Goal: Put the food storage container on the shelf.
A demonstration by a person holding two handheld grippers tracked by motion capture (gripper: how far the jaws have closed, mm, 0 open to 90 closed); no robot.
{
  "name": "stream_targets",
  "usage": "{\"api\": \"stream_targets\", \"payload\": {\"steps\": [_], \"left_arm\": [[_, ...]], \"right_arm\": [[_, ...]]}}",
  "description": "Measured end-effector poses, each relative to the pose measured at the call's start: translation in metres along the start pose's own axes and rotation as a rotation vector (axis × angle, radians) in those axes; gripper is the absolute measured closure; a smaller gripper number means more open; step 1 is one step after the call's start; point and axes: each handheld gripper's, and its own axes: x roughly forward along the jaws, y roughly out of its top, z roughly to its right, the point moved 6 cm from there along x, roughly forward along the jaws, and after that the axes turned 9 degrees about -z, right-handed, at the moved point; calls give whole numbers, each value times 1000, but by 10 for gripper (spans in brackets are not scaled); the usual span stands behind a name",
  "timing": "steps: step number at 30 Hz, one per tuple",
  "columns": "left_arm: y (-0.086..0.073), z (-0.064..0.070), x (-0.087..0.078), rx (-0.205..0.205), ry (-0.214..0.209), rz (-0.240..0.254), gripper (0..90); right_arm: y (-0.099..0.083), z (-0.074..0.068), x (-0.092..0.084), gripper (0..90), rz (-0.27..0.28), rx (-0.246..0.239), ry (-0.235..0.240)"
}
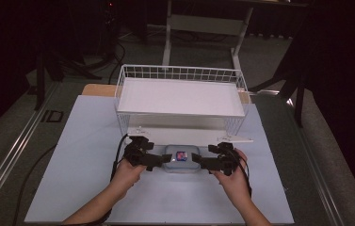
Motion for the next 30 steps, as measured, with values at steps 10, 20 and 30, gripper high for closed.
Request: {"api": "stream_targets", "payload": {"steps": [10,20,30], "left_arm": [[-5,-17,31,-184,-62,-104,43],[-7,-25,42,-315,-149,-105,154],[-12,-23,48,-341,-257,-141,323]], "right_arm": [[-8,18,25,173,-125,231,62],[-18,32,42,209,-237,406,181],[-18,31,47,392,-270,476,268]]}}
